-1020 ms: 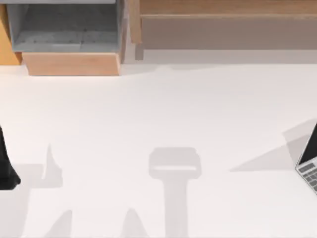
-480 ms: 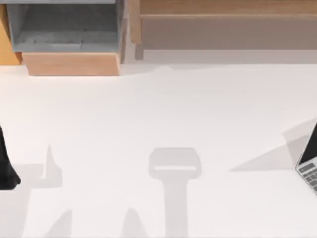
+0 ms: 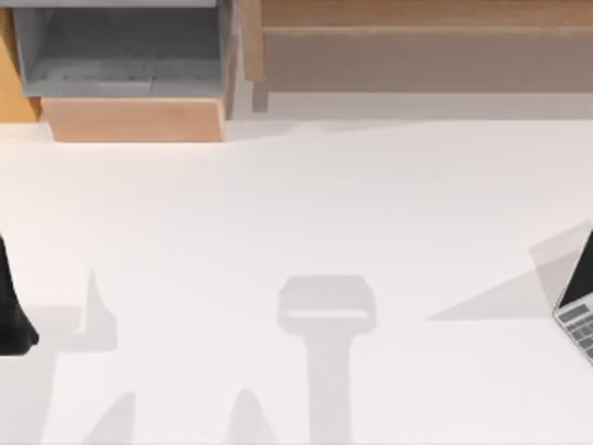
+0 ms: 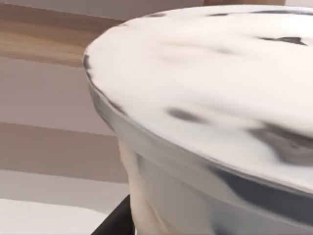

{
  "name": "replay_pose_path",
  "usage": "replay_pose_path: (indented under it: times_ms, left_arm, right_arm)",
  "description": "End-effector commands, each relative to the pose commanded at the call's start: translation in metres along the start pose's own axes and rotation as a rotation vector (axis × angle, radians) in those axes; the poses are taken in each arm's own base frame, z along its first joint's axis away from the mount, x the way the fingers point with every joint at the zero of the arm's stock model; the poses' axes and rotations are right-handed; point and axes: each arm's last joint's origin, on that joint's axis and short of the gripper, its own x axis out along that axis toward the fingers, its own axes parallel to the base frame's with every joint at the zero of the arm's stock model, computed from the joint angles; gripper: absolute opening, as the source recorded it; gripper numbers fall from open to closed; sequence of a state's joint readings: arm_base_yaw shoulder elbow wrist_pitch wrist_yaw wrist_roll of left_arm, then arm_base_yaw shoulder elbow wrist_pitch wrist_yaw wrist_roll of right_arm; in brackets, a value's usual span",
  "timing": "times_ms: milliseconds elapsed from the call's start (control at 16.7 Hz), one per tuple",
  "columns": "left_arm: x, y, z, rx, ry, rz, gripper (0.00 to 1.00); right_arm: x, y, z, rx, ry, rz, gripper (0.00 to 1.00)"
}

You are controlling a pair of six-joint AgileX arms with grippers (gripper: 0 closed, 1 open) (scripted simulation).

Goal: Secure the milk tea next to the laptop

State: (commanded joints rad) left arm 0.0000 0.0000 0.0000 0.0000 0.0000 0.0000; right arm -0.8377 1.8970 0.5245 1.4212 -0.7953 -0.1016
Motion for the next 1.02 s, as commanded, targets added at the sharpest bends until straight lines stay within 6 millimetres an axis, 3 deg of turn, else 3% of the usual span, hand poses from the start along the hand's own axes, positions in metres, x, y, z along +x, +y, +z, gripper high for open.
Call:
replay_pose_path:
  times_ms: [240,600,1020]
  left_arm:
    - [0.000,0.000,0.000,0.000,0.000,0.000,1.00]
    - [0.000,0.000,0.000,0.000,0.000,0.000,1.00]
    - [0.000,0.000,0.000,0.000,0.000,0.000,1.00]
  right_arm:
    - [-0.029,0.001,0.011,-0.029,0.000,0.008,0.00]
    - [-0.074,0.020,0.009,0.049,0.069,0.015,0.00]
    - [-0.099,0.041,0.006,0.133,0.117,0.010,0.00]
